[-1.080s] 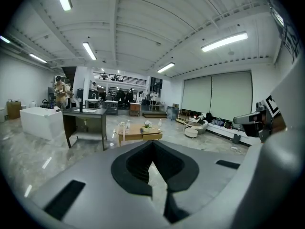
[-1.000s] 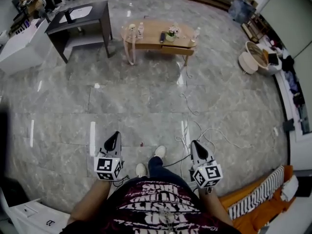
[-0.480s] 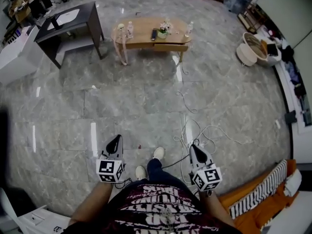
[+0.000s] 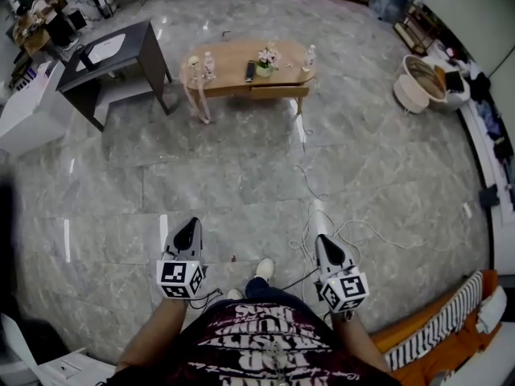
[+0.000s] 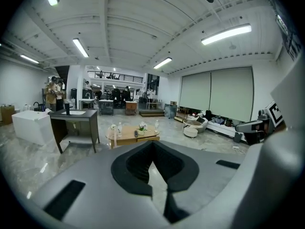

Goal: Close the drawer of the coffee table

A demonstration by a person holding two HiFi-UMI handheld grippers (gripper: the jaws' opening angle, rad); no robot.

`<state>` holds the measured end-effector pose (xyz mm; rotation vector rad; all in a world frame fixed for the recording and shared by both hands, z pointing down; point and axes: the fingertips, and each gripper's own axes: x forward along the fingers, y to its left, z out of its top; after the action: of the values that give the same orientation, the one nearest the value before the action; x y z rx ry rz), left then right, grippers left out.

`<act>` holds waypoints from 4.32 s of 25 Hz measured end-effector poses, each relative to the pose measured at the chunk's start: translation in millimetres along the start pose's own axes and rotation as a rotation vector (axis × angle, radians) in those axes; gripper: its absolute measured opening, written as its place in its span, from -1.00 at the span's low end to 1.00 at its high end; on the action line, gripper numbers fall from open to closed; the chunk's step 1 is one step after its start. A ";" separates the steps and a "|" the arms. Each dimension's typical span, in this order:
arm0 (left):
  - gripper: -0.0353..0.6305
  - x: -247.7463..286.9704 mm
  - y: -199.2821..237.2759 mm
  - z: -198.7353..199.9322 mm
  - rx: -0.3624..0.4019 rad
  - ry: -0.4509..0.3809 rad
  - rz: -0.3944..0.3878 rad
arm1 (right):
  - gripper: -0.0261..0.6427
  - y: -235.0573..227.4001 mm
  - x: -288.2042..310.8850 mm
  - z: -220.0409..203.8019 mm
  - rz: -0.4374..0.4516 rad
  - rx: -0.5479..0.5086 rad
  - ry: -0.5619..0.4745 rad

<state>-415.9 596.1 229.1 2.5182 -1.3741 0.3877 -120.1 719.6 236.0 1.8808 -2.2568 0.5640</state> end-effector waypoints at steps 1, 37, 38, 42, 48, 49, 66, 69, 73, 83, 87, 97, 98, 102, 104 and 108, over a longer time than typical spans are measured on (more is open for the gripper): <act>-0.82 4.6 -1.3 4.1 0.003 -0.004 0.008 | -0.82 -7.7 3.5 5.1 0.003 0.002 -0.009; -0.82 79.4 -20.5 60.1 0.009 -0.119 -0.081 | -0.81 -39.4 61.8 43.6 0.089 0.022 -0.072; -0.82 83.9 -20.8 58.1 0.008 -0.112 -0.088 | -0.81 -39.9 63.8 41.9 0.089 0.024 -0.066; -0.82 100.3 -24.5 56.7 -0.005 -0.108 -0.114 | -0.81 -46.3 73.1 37.5 0.088 0.043 -0.051; -0.82 128.2 -12.1 62.6 0.006 -0.102 -0.128 | -0.81 -56.9 103.3 42.3 0.081 0.051 -0.034; -0.82 134.4 -10.2 62.1 0.012 -0.088 -0.127 | -0.81 -59.4 107.9 44.5 0.079 0.053 -0.033; -0.82 270.8 31.8 99.7 -0.013 -0.024 -0.198 | -0.81 -77.5 198.6 133.3 0.046 -0.045 -0.098; -0.82 289.5 38.8 107.3 0.008 -0.030 -0.231 | -0.81 -79.5 210.9 136.4 0.004 -0.038 -0.099; -0.82 303.8 49.3 111.9 0.009 -0.025 -0.236 | -0.81 -82.2 223.5 135.5 -0.021 -0.039 -0.088; -0.82 313.1 67.2 90.7 -0.007 0.036 -0.197 | -0.81 -87.0 252.0 133.1 0.000 -0.032 -0.053; -0.82 315.2 73.5 100.6 0.003 -0.001 -0.161 | -0.82 -98.4 266.2 136.1 -0.013 -0.031 -0.057; -0.82 308.3 84.9 101.8 -0.003 -0.003 -0.090 | -0.82 -110.5 290.9 131.5 -0.018 -0.026 -0.011; -0.82 310.1 85.9 100.4 -0.005 0.003 -0.086 | -0.82 -110.6 291.9 131.2 -0.013 -0.027 -0.008; -0.82 325.8 77.8 95.9 -0.001 0.021 -0.094 | -0.82 -126.7 293.9 126.1 -0.022 -0.001 0.007; -0.82 336.7 70.6 95.4 0.003 0.033 -0.107 | -0.82 -139.5 295.8 126.0 -0.037 0.014 0.011; -0.82 364.0 59.1 101.0 0.011 0.056 -0.125 | -0.82 -165.5 304.5 133.9 -0.054 0.034 0.017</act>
<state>-264.9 246.8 265.6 2.5647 -1.1907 0.4378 -4.6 366.8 250.5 1.9392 -2.1918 0.6116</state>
